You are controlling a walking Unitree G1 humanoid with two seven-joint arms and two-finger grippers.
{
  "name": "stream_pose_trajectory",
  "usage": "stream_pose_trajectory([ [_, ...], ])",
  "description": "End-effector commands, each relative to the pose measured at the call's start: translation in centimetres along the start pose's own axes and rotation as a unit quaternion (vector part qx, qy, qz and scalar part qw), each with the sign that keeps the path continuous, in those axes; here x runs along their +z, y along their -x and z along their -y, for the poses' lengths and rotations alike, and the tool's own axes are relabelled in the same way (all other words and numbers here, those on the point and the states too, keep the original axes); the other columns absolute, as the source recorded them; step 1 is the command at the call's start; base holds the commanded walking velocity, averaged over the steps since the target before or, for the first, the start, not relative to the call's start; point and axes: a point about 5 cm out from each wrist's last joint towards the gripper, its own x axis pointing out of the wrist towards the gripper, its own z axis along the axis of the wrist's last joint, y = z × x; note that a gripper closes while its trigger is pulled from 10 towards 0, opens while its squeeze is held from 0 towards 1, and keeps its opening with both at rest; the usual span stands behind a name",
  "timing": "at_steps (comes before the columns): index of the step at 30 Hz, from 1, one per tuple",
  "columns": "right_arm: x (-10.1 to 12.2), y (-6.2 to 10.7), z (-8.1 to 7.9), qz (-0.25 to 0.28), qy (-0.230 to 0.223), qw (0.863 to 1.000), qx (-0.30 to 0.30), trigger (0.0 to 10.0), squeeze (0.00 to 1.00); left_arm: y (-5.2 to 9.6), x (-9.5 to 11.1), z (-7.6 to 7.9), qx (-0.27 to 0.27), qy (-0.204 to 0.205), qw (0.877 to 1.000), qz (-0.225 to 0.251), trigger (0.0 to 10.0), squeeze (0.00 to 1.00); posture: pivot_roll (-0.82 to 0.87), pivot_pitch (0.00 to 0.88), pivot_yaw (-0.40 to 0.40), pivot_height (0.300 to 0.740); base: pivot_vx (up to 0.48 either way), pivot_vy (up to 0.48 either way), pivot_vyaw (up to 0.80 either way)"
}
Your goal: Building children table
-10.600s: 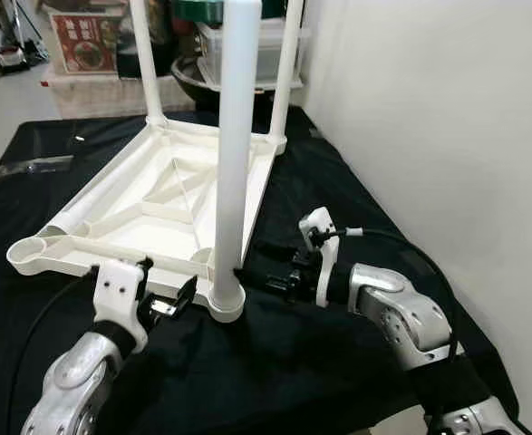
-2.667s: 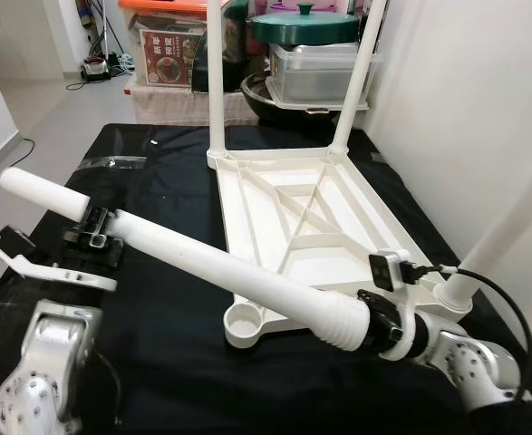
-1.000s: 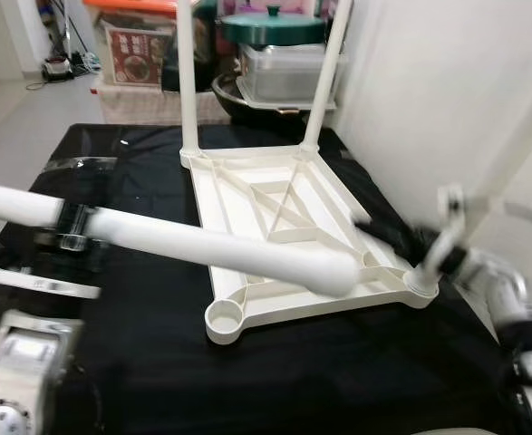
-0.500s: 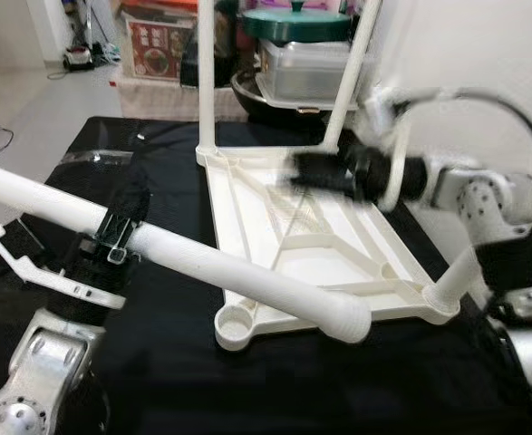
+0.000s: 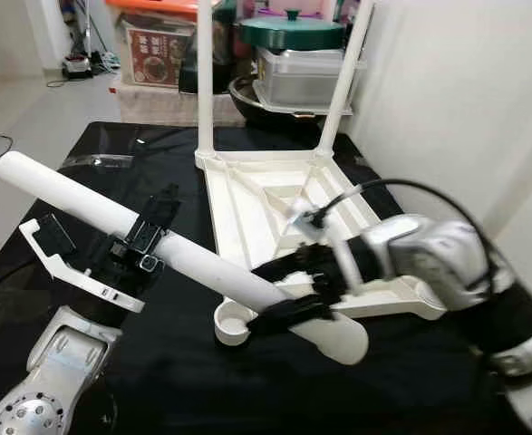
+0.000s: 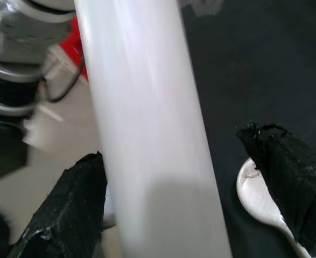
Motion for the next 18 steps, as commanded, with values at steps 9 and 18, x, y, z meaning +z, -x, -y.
stream_pose_trajectory([
  [9, -2.4, -3.3, -1.8, -0.082, 0.037, 0.996, 0.014, 0.0, 0.00, -1.3, -0.8, 0.6, -0.033, 0.000, 0.999, -0.008, 0.0, 0.00, 0.02, 0.000, -0.097, 0.740, 0.000, 0.000, 0.00],
  [18, -3.9, -3.7, -2.3, -0.098, 0.012, 0.995, 0.022, 0.0, 0.00, -1.4, -1.0, 0.5, -0.029, 0.000, 1.000, -0.003, 0.0, 0.00, 0.02, 0.000, -0.099, 0.740, 0.000, 0.000, 0.00],
])
